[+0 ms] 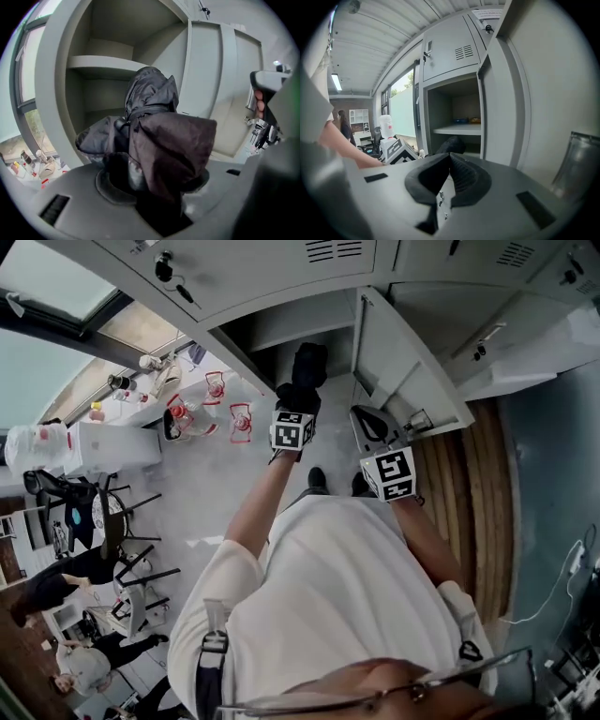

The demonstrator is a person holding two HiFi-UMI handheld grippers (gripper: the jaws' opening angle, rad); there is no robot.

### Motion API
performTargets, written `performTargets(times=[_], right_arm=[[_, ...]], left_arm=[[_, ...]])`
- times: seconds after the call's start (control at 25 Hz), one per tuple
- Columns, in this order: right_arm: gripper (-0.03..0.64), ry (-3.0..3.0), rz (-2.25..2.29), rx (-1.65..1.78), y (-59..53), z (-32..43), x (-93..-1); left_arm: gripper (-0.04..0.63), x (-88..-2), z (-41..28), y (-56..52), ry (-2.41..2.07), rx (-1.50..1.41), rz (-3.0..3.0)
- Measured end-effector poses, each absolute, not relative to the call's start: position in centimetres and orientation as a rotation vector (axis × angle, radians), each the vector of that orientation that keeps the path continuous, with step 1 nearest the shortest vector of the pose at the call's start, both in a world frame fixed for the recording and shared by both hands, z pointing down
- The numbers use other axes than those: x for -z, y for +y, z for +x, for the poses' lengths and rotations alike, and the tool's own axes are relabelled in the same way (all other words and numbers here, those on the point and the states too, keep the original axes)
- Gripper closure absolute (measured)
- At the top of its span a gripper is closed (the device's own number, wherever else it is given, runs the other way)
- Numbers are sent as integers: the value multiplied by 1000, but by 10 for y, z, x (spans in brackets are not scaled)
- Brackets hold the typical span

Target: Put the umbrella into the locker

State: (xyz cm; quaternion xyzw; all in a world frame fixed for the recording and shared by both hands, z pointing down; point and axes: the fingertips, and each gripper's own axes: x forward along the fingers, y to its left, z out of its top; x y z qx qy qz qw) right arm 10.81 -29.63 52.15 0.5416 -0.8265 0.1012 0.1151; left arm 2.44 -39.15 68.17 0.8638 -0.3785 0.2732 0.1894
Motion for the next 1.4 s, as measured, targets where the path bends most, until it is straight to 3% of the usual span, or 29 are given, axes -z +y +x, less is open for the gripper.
performTargets(times=[0.56,1.4], right_arm=[[611,-2301,1694,-334,-292,120,-534],[611,-2181,1746,-421,-315,124,-566]], left_arm=[[385,-721,47,-444,-1010,-1111,2479],[382,-731,61,-494,-908,-1337,2494]])
